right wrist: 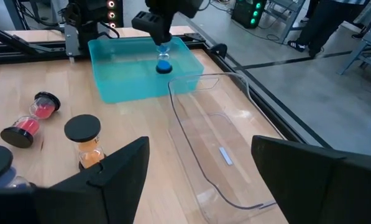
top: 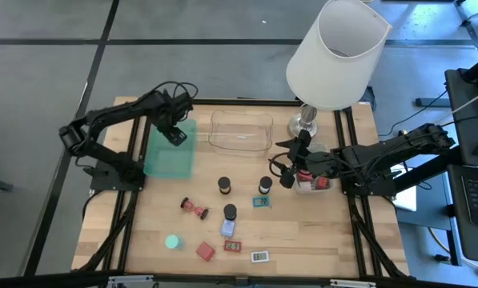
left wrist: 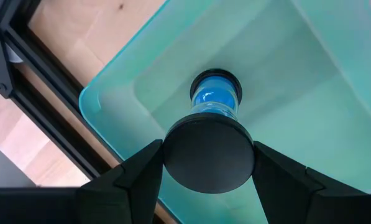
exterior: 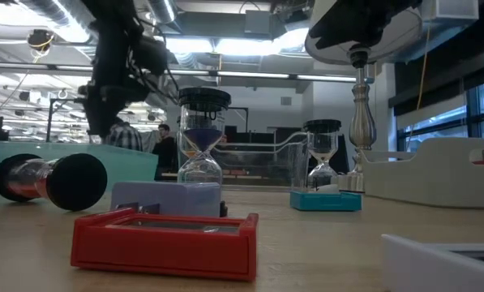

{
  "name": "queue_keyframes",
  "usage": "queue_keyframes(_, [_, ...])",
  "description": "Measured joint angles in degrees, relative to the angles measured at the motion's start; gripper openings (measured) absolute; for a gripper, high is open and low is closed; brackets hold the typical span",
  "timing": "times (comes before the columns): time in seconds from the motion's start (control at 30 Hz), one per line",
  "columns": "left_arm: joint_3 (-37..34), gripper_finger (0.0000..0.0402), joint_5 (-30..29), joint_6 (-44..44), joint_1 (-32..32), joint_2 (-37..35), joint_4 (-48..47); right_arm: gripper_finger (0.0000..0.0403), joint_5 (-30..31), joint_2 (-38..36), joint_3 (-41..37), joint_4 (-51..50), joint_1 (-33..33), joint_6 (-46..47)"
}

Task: Pick & Place Office items
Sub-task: Put the left black hourglass with the blue sand into the green bin, then put the light blue hourglass into the green bin

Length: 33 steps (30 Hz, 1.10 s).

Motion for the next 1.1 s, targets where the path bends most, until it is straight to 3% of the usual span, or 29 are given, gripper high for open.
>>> queue_keyframes(0.3, [0.0, 0.0217, 0.0, 1.4, 2.5, 1.5, 0.8, 0.0286, 0.0, 0.0, 0.0, -0.1, 0.0, -1.3])
queue_keyframes(0.8, [0.1, 0.0254, -0.6, 1.4, 2.5, 1.5, 0.6, 0.0286, -0.1, 0.0, 0.0, -0.1, 0.0, -0.1])
queue_keyframes(1.1, [11.6, 0.0249, -0.2, -0.5, 2.3, 1.3, -9.4, 0.0286, -0.2, 0.0, 0.0, -0.1, 0.0, 0.5])
